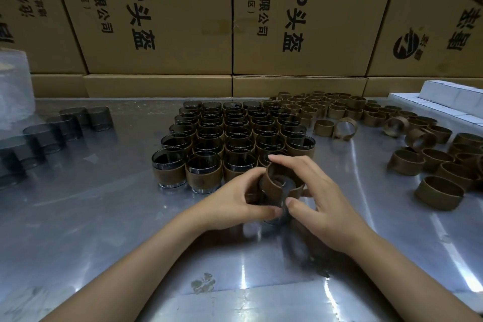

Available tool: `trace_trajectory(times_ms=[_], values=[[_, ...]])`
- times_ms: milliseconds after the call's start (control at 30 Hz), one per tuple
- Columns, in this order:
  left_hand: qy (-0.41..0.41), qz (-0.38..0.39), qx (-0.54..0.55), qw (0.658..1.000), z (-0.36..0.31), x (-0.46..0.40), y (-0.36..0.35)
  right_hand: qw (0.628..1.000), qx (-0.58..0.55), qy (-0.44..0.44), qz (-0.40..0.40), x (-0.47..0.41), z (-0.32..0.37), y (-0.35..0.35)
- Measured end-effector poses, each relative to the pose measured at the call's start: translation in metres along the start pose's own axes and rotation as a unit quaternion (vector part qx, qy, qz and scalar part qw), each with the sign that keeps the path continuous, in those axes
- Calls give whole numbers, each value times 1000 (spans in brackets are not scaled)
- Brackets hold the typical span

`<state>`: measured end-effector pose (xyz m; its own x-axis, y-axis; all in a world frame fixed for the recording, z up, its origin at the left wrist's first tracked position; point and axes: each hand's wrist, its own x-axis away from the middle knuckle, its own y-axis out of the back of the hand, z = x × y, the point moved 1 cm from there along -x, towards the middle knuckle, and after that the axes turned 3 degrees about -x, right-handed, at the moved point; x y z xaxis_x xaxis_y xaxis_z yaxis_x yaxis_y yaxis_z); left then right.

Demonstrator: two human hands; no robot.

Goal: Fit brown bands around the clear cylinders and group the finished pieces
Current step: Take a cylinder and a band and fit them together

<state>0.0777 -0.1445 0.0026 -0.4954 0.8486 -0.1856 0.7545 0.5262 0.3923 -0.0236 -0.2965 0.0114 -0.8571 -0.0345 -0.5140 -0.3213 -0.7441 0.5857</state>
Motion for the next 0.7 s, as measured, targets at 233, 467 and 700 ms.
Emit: trace_trajectory(times_ms=[233,467,700], values=[[19,30,24,999,3,-1,3,1000,9,-12,14,-1,-1,-7],[79,41,128,988,8,-3,3,999,-5,-8,40,-1,-2,-9],[99,63,76,990,5,2,8,978,-168,-117,42,-1,-11,-14]])
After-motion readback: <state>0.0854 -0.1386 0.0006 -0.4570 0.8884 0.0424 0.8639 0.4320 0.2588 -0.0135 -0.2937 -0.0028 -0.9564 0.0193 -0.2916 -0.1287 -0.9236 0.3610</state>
